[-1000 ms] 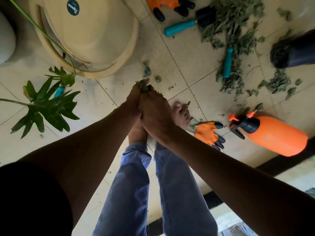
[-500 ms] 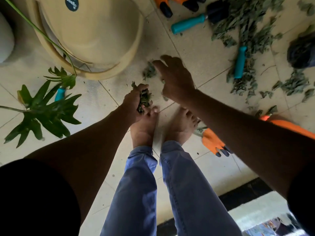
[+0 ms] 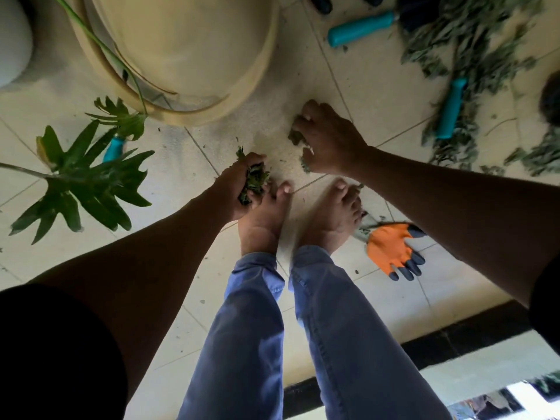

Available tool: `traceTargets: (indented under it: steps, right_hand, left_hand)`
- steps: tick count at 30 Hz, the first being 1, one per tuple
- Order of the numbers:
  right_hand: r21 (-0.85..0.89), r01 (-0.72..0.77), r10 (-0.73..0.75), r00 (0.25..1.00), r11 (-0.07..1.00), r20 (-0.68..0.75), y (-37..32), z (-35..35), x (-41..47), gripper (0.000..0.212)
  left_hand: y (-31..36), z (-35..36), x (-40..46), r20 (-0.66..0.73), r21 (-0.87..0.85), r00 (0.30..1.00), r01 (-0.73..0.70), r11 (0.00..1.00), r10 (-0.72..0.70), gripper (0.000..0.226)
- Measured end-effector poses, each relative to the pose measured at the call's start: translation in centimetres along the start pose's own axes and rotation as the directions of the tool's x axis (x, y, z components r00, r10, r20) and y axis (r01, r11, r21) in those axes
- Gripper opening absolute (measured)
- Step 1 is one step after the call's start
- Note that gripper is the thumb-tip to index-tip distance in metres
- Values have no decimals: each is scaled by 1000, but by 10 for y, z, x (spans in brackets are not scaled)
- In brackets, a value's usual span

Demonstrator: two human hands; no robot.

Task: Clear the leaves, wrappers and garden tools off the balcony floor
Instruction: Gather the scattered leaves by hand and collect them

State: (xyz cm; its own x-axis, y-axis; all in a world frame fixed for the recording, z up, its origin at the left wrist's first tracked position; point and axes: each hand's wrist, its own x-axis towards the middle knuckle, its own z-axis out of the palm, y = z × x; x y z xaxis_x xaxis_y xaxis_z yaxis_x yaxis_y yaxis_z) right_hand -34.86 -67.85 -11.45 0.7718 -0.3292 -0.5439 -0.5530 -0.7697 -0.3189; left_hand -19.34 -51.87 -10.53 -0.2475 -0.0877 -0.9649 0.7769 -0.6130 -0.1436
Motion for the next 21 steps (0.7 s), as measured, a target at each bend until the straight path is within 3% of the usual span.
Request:
traceTargets:
  steps: [3,8,10,14,17,19,21]
  right_hand:
    - [-22,2,0,999,1000,53,-3,10,-9,69]
    - [-170,-71,73,997,983,6,-10,15,-16,91]
    - [-200,-45,52,998,979,31,-13,15,-17,88]
    - [-191,40,-31,998,981,49,-20,21,-25,57]
    - [-113,83,-77,996,990,52,-19,24,-32,59]
    - [-105,92,-91,996,990,20,-19,27,-32,58]
    - [-57,72,-72,997,996,3,-19,31,-27,47]
  left_hand:
    - [-2,3,2,-25,-1,1000,-14,1000,14,27]
    - [-4,3,7,4,-10,1000,-15,1000,16,26]
    - [-5,4,7,-3,-6,1000,-9,1000,9,27]
    - [-7,0,1,-5,-6,1000,4,1000,-4,25]
    - [-33,10,-2,-72,224,996,-26,974,43,22]
    - [-40,14,-6,-99,263,993,-32,964,60,23]
    - [-27,8,-4,-37,150,998,-36,988,42,21]
